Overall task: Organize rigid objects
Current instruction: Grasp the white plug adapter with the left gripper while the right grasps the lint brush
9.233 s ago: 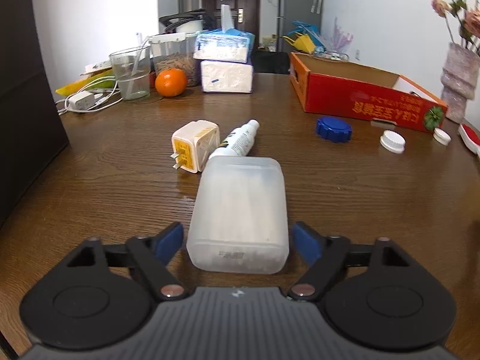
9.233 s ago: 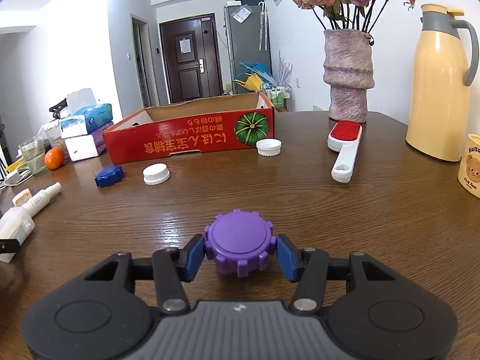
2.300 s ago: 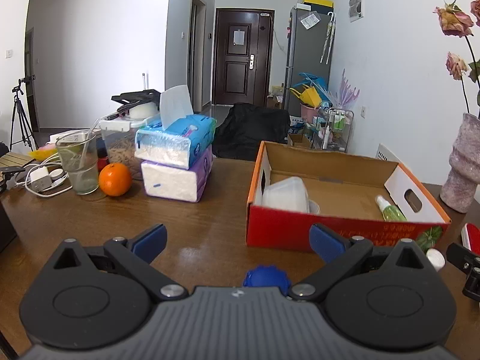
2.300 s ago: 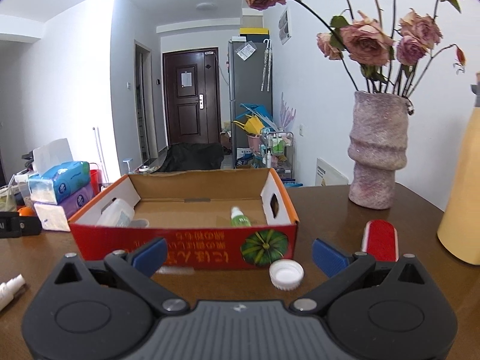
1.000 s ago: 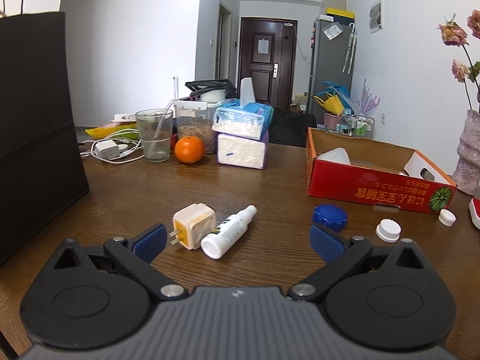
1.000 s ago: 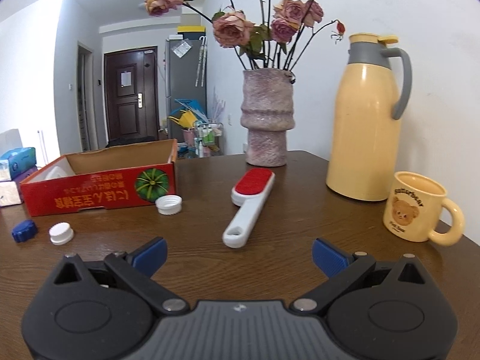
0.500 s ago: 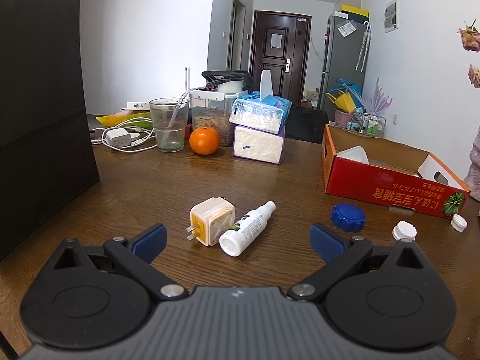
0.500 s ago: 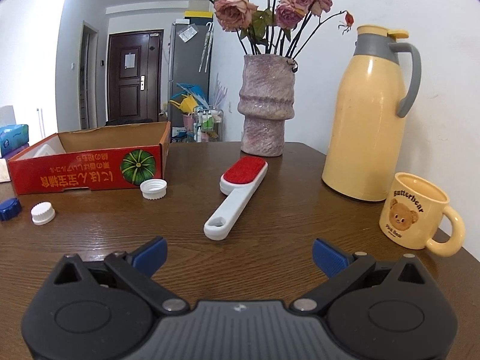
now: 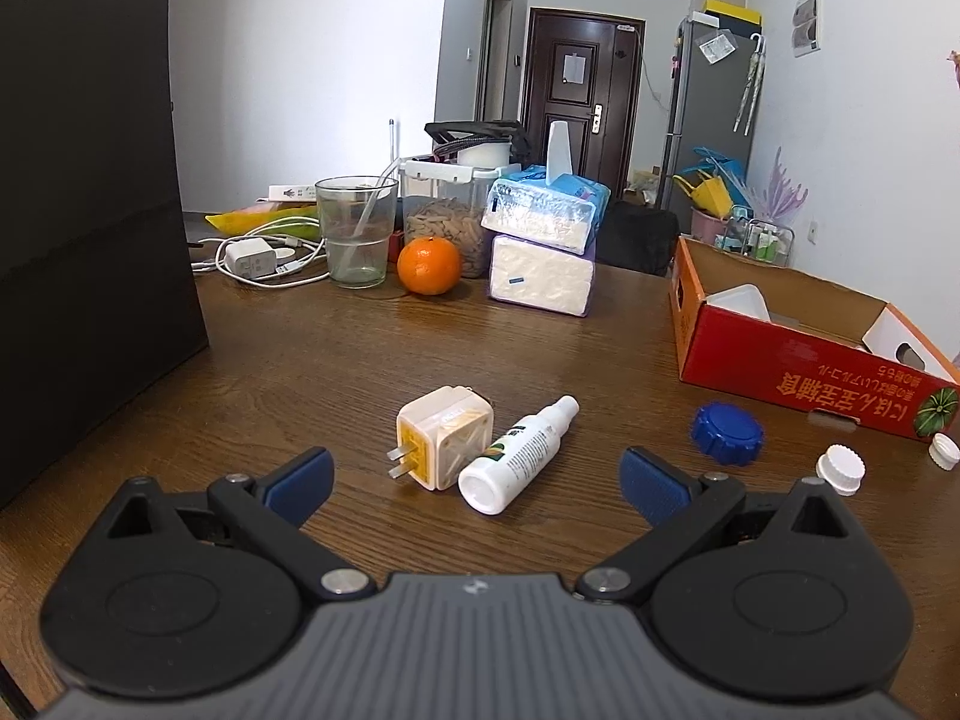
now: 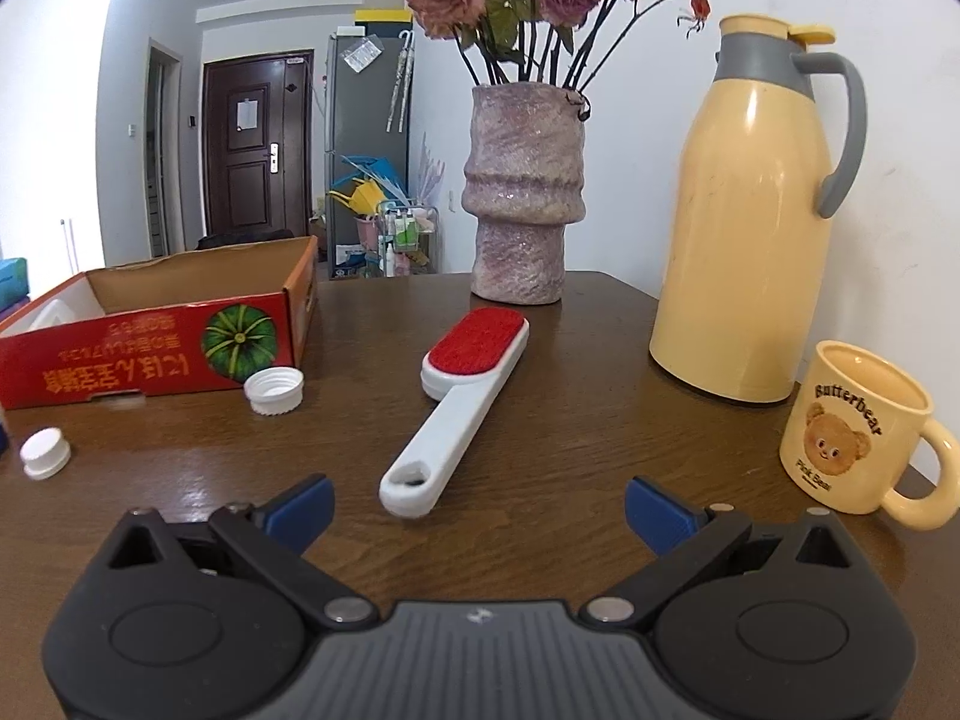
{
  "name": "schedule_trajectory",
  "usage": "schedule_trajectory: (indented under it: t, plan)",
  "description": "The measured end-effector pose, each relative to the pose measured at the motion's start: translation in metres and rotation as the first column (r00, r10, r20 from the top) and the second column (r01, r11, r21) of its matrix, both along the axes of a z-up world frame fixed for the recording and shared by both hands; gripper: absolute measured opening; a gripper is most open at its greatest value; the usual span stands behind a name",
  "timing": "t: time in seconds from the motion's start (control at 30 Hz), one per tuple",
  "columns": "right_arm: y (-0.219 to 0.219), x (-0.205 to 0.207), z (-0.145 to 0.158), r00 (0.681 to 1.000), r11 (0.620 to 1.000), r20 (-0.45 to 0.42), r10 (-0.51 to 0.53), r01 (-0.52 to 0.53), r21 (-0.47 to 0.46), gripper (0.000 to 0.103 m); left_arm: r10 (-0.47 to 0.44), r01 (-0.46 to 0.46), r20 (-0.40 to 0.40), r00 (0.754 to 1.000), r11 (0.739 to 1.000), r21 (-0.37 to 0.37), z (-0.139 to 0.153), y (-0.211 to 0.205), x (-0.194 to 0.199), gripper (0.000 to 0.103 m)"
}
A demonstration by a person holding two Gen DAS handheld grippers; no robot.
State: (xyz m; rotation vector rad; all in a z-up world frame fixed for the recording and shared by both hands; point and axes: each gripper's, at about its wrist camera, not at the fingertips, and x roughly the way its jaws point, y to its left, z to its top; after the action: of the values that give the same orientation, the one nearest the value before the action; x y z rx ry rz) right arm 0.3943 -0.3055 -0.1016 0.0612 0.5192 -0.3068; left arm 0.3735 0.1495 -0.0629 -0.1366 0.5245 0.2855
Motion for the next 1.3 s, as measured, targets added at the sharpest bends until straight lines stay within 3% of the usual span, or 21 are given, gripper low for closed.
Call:
schedule_trajectory:
  t: [0.67, 1.0, 1.3]
  plan:
    - [-0.023, 0.089, -0.015, 0.993, 0.994, -0.087, -0.076, 0.083, 0.068, 0.099, -0.005, -0.008, -0.165, 0.986, 0.997, -0.074, -0.029, 0.021, 0.034, 0.103]
    - [-0.032, 0.103, -0.017, 0.990, 0.989, -0.104, -0.092, 0.103, 0.103, 0.099, -0.036, 0.027, -0.164, 0.986, 0.998, -0.055, -0.032, 0.028, 0.049, 0.103]
    - [-0.037, 0.110, -0.018, 0.989, 0.987, -0.113, -0.094, 0.108, 0.118, 0.099, -0.007, 0.005, -0.069, 0.998, 1.000, -0.031, -0.019, 0.038, 0.047, 0.102]
